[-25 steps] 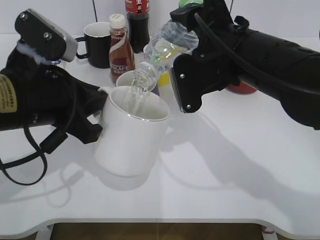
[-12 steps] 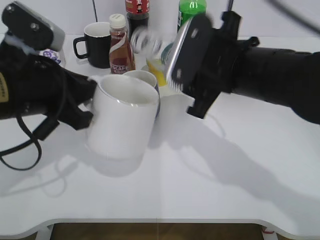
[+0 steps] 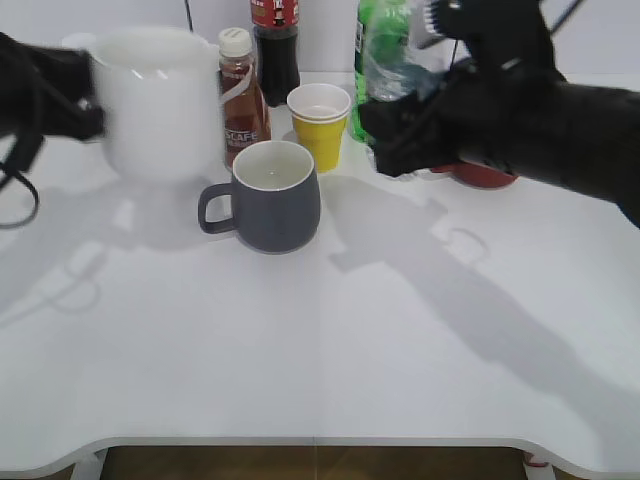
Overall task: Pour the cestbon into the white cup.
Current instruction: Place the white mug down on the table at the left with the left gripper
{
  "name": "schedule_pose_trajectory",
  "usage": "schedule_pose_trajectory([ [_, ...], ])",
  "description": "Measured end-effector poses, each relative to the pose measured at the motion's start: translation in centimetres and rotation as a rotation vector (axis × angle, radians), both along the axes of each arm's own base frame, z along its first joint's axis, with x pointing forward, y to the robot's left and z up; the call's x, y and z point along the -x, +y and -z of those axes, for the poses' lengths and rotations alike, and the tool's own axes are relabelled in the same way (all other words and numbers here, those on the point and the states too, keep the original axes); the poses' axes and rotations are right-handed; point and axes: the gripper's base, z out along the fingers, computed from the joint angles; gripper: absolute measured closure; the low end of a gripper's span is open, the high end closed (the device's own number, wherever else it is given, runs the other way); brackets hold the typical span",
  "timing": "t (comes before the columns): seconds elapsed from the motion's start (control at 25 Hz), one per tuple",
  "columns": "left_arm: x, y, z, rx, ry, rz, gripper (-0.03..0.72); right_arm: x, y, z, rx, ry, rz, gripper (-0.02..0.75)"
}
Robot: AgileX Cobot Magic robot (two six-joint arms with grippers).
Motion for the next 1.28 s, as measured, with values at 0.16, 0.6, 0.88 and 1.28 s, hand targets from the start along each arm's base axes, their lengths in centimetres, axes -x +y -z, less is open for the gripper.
schedule_pose_trajectory([
  [0.16, -2.3, 2.4, 1.1, 0.092, -0.092, -0.066, 0.65, 0.0, -1.9, 1.4, -0.101, 0.064, 0.031, 0.281],
  [0.6, -5.7, 3.9, 10.1, 0.07, -0.041, -0.103, 0.65, 0.4, -3.9, 3.1, -0.126, 0.124, 0.047, 0.281],
  [0.88, -5.9, 4.0, 12.0, 0.044, -0.002, -0.111, 0.65, 0.4, -3.9, 3.1, -0.126, 0.125, 0.046, 0.281],
  [1.28, -5.1, 4.1, 12.9, 0.042, 0.032, -0.118, 0.65, 0.4, -3.9, 3.1, -0.128, 0.125, 0.046, 0.281],
])
